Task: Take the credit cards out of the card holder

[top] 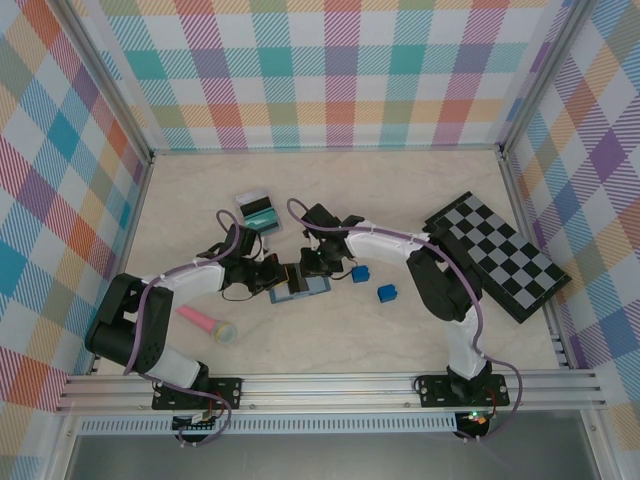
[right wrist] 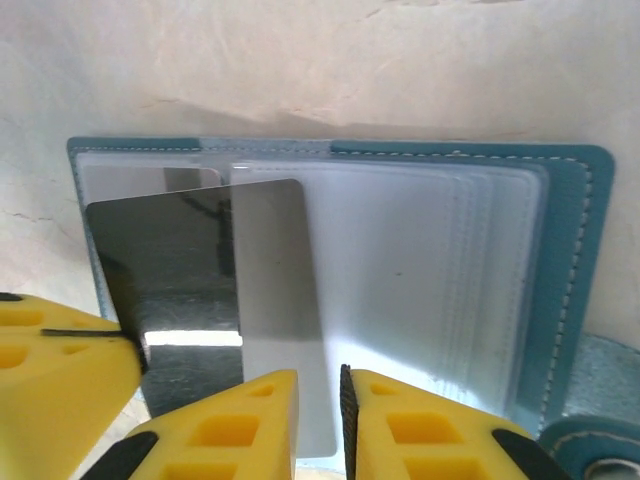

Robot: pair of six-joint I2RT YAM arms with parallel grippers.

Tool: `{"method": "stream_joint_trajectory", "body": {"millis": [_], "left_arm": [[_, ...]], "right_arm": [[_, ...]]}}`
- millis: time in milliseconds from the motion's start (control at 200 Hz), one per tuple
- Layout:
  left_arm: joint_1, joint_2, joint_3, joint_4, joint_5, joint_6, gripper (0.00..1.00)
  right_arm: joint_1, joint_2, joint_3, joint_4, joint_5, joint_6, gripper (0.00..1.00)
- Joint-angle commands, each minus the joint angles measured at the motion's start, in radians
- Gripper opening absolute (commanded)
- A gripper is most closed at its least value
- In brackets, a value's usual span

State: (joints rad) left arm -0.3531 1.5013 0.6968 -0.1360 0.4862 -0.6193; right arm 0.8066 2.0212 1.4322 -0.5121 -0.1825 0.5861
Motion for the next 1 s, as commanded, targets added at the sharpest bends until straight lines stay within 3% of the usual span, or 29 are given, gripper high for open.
{"method": "stream_joint_trajectory", "body": {"millis": [0, 340, 685, 995], "left_arm": [[0.017, 0.008, -0.011, -0.007, 0.011, 0.006, 0.0], [0.031, 0.031, -0.02, 0.027, 0.027, -0.049, 0.03], [0.031, 0.081, -0.044, 0.176, 0.092, -0.142, 0.23], [0.032, 0.071, -0.048, 0.146, 0.056, -0.121, 0.14]], "right_arm": [[0.005, 0.01, 0.007, 0.012, -0.053, -0.014, 0.21], [0.006, 0.095, 0.06, -0.043, -0.06, -0.011, 0.21], [0.006, 0.106, 0.053, -0.026, -0.1, -0.008, 0.21], [0.005, 0.1, 0.045, -0.026, -0.079, 0.006, 0.21]]}}
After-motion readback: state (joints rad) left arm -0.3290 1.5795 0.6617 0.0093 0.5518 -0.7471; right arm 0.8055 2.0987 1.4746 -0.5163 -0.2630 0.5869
